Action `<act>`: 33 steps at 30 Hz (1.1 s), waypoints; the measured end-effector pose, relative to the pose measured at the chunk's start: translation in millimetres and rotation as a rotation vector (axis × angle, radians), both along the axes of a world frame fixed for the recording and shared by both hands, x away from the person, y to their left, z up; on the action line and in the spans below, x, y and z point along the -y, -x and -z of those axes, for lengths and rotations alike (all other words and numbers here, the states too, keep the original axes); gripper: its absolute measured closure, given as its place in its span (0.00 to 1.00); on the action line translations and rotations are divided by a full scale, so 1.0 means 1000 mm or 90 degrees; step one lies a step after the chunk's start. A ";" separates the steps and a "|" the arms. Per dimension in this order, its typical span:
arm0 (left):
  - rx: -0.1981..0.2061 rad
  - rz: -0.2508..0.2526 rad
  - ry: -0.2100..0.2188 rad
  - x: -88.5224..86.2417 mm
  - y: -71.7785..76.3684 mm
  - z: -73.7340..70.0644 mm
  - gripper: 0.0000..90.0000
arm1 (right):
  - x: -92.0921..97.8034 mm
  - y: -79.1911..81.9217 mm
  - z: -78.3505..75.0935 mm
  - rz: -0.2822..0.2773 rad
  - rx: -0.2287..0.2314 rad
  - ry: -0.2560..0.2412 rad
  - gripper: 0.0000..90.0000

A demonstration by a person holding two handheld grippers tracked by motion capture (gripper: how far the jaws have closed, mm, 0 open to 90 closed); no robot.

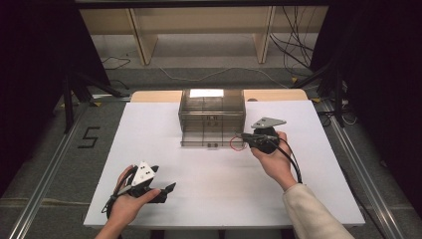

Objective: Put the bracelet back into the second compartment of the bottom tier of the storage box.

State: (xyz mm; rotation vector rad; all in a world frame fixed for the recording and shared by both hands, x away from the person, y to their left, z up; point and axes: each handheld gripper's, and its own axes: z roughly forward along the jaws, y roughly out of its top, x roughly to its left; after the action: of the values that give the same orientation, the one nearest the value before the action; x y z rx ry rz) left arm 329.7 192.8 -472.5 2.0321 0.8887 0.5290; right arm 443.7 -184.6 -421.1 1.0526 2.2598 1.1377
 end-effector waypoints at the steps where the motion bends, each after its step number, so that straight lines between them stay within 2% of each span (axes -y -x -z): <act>1: -0.001 0.000 0.001 0.000 0.000 0.000 0.18 | -0.001 0.000 0.000 -0.001 0.001 0.001 1.00; 33: 0.000 0.003 0.000 0.001 0.000 0.000 0.18 | -0.025 -0.013 -0.005 -0.014 0.009 0.007 1.00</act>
State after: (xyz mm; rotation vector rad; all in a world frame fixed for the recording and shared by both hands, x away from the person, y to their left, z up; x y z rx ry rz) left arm 329.7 191.8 -472.7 2.0335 0.8845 0.5266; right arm 456.3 -159.8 -416.1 1.0147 2.2690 1.1373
